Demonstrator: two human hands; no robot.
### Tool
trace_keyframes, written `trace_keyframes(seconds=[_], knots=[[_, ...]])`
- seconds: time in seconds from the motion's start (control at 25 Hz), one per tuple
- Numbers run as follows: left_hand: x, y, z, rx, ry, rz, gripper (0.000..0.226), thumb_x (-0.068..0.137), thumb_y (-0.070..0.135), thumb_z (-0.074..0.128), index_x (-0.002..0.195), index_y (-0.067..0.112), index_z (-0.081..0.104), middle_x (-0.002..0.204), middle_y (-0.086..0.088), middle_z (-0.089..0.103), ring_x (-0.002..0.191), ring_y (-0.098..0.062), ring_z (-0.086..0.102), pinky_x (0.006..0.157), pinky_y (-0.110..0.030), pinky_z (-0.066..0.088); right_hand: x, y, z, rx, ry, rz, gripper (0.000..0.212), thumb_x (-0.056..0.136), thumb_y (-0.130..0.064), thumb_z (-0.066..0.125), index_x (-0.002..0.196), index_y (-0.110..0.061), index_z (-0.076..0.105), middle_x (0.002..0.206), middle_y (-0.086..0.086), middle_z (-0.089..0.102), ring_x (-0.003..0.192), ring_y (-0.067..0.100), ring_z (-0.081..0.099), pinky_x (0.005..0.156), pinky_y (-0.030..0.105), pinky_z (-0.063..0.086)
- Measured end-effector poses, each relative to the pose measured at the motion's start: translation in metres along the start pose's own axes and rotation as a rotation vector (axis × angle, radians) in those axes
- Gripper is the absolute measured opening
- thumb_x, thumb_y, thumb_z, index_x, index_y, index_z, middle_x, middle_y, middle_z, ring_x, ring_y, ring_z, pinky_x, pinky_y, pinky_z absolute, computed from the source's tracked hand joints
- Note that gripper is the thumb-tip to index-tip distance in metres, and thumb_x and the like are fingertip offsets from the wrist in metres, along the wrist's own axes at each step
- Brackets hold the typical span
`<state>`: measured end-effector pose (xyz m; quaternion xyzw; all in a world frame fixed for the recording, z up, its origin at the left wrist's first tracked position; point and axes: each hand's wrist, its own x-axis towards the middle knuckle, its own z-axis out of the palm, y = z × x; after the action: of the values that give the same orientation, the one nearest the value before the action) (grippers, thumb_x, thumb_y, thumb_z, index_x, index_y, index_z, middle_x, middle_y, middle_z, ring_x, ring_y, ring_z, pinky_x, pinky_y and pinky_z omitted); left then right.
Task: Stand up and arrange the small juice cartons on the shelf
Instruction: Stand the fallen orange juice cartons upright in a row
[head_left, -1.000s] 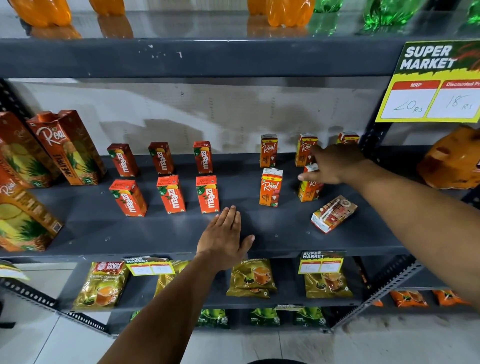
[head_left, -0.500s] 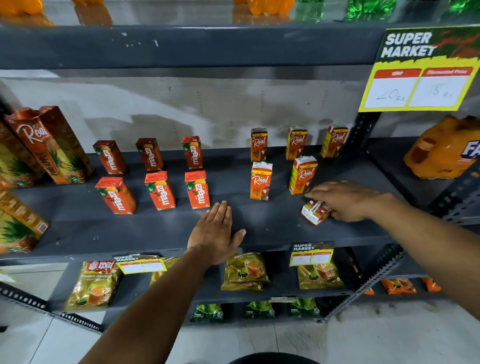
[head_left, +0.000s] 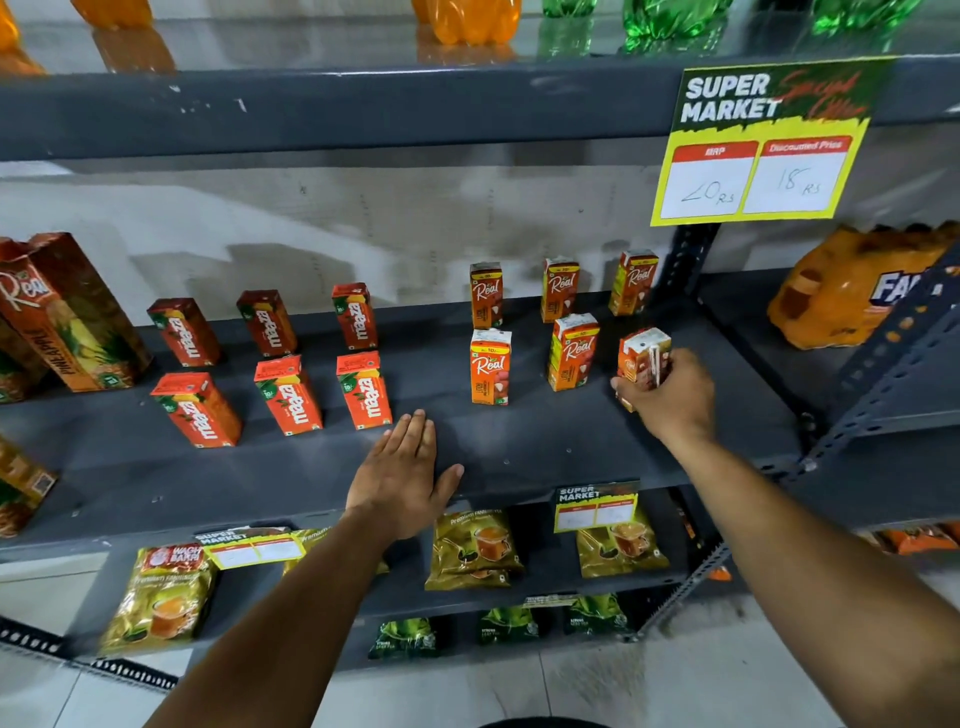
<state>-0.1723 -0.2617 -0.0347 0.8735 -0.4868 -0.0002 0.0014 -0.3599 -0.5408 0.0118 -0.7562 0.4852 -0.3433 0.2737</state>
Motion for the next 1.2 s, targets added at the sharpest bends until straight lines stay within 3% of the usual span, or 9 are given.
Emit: trace_keyframes(seconds=[0.12,0.28,0.48,0.64,0.72,0.8,0.96,1.08,1.2], knots=[[0.0,0.0,-0.001,0.0,0.001,-0.002,0.086,0.087,0.065,-0.001,0.15,0.007,0.002,0.161,-0.009,-0.002,0.147,-0.021,-0.005,0.115,-0.032,-0.005,-0.005,0.005,0.006,0.06,0.087,0.104,0.052,0.06,-0.04,0.087,0.091,-0.018,0.051,0.098,0.009,0.065,0.088,0.028,0.064,0.064,0.03,0.041],[0.0,0.001,-0.001,0.003,-0.001,-0.009,0.084,0.088,0.064,0.001,0.15,0.007,0.003,0.161,-0.009,-0.002,0.147,-0.021,-0.005,0.117,-0.033,-0.003,-0.006,0.006,0.007,0.063,0.05,0.107,0.065,0.059,-0.042,0.087,0.106,-0.012,0.053,0.108,0.012,0.063,0.099,0.03,0.062,0.071,0.032,0.046],[0.0,0.002,-0.001,-0.002,-0.005,-0.013,0.082,0.09,0.063,0.003,0.15,0.008,0.002,0.161,-0.009,-0.002,0.147,-0.021,-0.005,0.117,-0.034,-0.003,0.003,-0.011,-0.022,0.121,0.016,0.034,0.109,0.058,-0.076,0.067,0.141,-0.013,0.035,0.138,0.012,0.045,0.122,0.025,0.05,0.095,0.041,0.046],[0.0,0.001,-0.001,-0.001,-0.013,-0.009,0.082,0.091,0.063,0.005,0.15,0.007,0.003,0.161,-0.009,-0.002,0.147,-0.021,-0.005,0.118,-0.035,-0.002,0.042,-0.04,-0.05,-0.355,-0.227,-0.008,0.092,0.06,-0.081,0.058,0.118,-0.01,0.06,0.121,0.014,0.061,0.108,0.033,0.059,0.08,0.039,0.05],[0.0,0.002,-0.001,-0.002,-0.015,-0.01,0.081,0.091,0.063,0.006,0.15,0.007,0.002,0.161,-0.009,-0.002,0.147,-0.021,-0.005,0.118,-0.035,-0.002,0.053,-0.054,-0.057,-0.59,-0.394,-0.037,0.069,0.063,-0.072,0.063,0.097,-0.013,0.063,0.107,0.012,0.065,0.091,0.03,0.06,0.073,0.037,0.051],[-0.001,0.002,-0.002,-0.003,-0.017,-0.013,0.081,0.091,0.063,0.007,0.15,0.007,0.003,0.161,-0.009,-0.002,0.147,-0.021,-0.005,0.118,-0.035,-0.002,0.059,-0.066,-0.061,-0.7,-0.514,-0.097,0.053,0.064,-0.056,0.07,0.093,-0.013,0.062,0.102,0.011,0.066,0.083,0.028,0.058,0.071,0.035,0.051],[-0.001,0.002,-0.002,-0.007,-0.009,-0.016,0.08,0.092,0.063,0.008,0.15,0.007,0.004,0.161,-0.009,-0.001,0.148,-0.021,-0.004,0.117,-0.034,-0.002,0.064,-0.078,-0.068,-0.991,-0.677,-0.465,0.045,0.073,-0.029,0.074,0.114,-0.023,0.058,0.113,0.003,0.062,0.1,0.027,0.058,0.076,0.034,0.046],[-0.001,0.002,-0.001,-0.013,-0.005,-0.018,0.08,0.092,0.063,0.008,0.15,0.008,0.003,0.162,-0.009,-0.001,0.148,-0.022,-0.003,0.117,-0.034,-0.001,0.067,-0.068,-0.072,-1.13,-0.611,-0.859,0.035,0.078,-0.023,0.066,0.108,-0.033,0.051,0.104,0.001,0.062,0.1,0.025,0.056,0.078,0.036,0.043],[-0.001,0.001,-0.001,-0.019,-0.009,-0.02,0.08,0.092,0.063,0.008,0.15,0.009,0.003,0.162,-0.008,-0.002,0.147,-0.021,-0.004,0.117,-0.035,-0.001,0.072,-0.053,-0.073,-1.195,-0.536,-1.008,0.037,0.083,-0.025,0.062,0.115,-0.033,0.045,0.106,0.002,0.061,0.103,0.024,0.055,0.087,0.036,0.042]])
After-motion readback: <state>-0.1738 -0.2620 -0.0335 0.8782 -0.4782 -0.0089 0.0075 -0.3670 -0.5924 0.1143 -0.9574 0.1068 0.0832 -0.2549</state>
